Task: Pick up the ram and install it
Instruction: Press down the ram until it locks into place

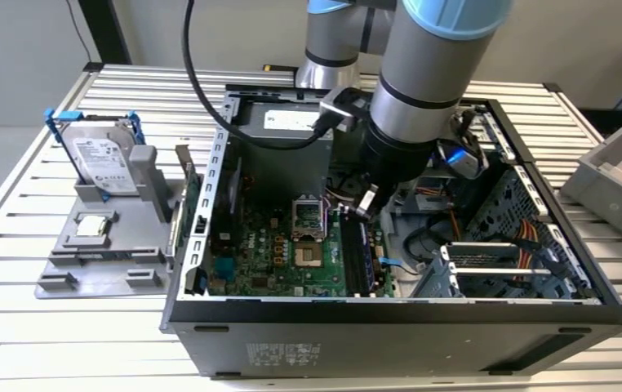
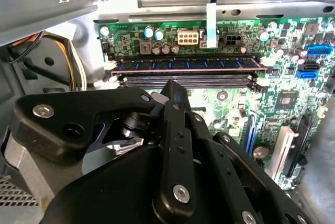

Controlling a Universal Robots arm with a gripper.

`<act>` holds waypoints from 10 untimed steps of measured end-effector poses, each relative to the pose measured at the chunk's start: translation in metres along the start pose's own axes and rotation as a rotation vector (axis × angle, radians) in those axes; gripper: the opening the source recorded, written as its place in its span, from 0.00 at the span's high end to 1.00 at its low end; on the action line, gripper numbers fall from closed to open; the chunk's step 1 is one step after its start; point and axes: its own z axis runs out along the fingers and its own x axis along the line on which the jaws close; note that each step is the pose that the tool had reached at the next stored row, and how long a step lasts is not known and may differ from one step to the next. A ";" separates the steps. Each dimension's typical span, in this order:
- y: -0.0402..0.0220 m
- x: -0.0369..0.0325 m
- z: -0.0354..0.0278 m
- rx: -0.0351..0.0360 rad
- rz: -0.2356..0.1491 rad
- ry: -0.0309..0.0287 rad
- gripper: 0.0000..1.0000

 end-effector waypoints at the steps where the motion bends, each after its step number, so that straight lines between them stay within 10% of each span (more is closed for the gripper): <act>1: -0.0001 -0.0001 0.0000 -0.0002 -0.006 0.0002 1.00; 10: -0.0025 -0.0017 0.0000 -0.0023 -0.068 0.0022 1.00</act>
